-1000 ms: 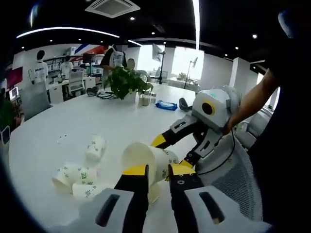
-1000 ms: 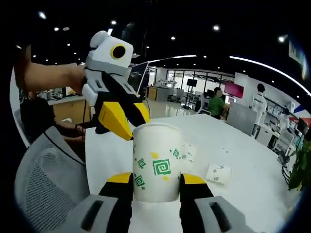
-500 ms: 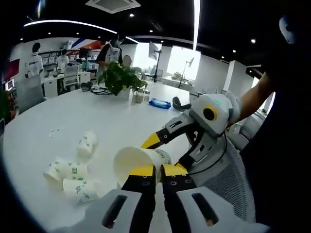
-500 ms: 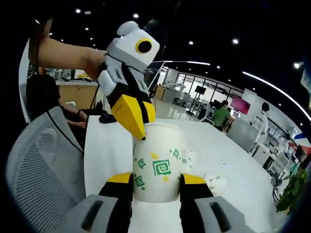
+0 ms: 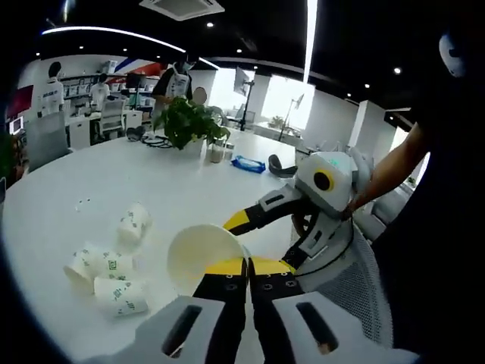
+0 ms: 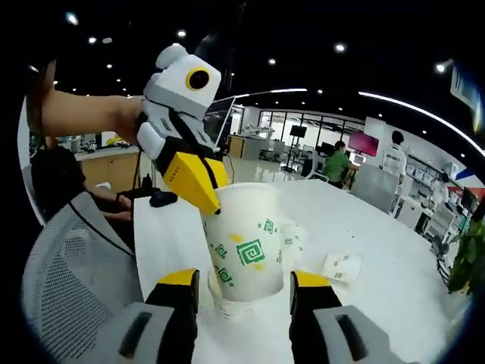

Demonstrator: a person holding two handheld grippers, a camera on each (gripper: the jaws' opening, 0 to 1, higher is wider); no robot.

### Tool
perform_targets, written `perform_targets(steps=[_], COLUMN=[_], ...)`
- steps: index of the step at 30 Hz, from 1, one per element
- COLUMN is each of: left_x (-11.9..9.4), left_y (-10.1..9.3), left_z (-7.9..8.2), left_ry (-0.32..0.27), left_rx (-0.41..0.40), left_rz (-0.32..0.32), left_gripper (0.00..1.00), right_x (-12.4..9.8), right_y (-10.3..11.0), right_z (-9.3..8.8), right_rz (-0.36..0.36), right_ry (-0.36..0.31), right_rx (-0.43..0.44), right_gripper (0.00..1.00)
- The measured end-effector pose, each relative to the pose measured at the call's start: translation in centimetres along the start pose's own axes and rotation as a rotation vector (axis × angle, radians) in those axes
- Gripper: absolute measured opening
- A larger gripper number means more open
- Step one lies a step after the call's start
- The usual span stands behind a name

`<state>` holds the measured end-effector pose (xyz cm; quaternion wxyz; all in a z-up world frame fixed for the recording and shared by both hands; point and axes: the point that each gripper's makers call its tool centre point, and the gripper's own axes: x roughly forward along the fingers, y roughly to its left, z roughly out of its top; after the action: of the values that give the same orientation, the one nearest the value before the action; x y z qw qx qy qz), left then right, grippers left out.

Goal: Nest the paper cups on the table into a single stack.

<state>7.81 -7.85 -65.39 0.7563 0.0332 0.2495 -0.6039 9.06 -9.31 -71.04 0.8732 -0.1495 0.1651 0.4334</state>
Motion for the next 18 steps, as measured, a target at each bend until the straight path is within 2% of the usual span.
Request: perform_targets(steps=[11,14,18], left_x=[0.1,0.1,0.3], left_y=[0.8,1.1,1.2], left_z=[-1.1,-1.8,-2.2], left_ry=[0.093,0.153,0.187], left_rx=[0.079,0.126,0.161], left_rz=[0.034,0.049,0.056], left_gripper=[0.0,0.0,0.0], right_x=[-0.9,-1.2,-1.7], right_y=[-1.0,-1.2,-1.7], right_z=[-0.9,-1.3,-1.9], right_rz=[-0.045,-0.061,-0.089], right_ry=[-0.014,-0.019,-0.022], right_rx=[0.111,0.151,0.198], right_gripper=[0.65,0.67,0.72])
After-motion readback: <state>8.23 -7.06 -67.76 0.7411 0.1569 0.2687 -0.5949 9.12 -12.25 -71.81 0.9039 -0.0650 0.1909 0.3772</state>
